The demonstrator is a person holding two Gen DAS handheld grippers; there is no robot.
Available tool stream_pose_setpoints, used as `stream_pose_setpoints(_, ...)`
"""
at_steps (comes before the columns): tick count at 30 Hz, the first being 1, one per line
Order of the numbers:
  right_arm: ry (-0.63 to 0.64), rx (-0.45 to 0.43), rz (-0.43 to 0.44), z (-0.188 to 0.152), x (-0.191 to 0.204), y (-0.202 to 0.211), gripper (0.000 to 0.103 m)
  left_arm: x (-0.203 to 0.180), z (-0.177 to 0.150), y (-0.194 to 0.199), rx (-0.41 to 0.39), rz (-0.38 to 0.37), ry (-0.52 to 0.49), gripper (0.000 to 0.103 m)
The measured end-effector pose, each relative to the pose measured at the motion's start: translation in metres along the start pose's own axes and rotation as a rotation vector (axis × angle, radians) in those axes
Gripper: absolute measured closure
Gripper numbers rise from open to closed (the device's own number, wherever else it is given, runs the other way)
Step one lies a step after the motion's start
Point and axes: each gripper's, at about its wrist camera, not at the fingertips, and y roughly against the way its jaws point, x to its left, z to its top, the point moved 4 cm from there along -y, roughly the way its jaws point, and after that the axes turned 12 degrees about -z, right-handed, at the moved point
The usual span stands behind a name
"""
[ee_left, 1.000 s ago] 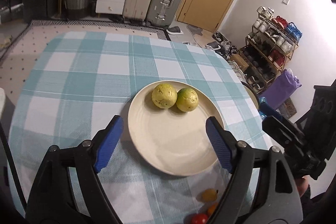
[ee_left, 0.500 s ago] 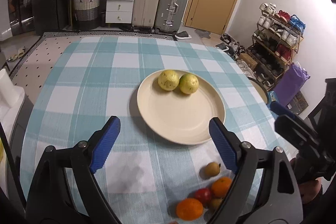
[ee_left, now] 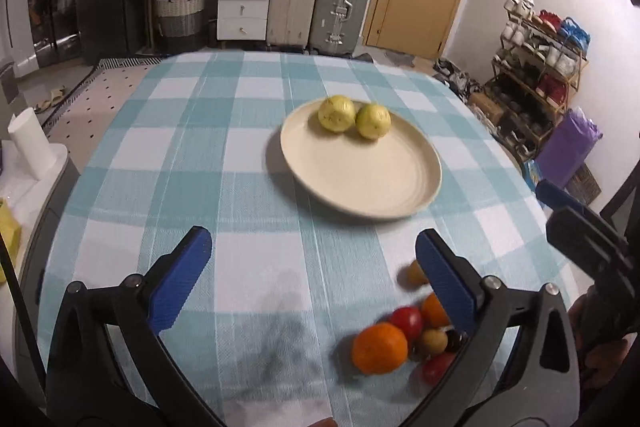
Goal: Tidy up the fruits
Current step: 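Move both tools back toward the remaining fruit cluster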
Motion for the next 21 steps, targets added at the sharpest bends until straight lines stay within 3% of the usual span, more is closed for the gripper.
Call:
stream_pose_setpoints(12,-0.013,0.039,-0.003,-0.028,0.003,0.007,0.000,0.001,-0.054,-0.019,0.125,-0.068,0.041,0.001)
stream_pose_setpoints(21,-0.029,0.072,-0.010,-0.041,-0.004,0.007,0.000,0.002,-0.068,-0.028,0.165,-0.094,0.057,0.001)
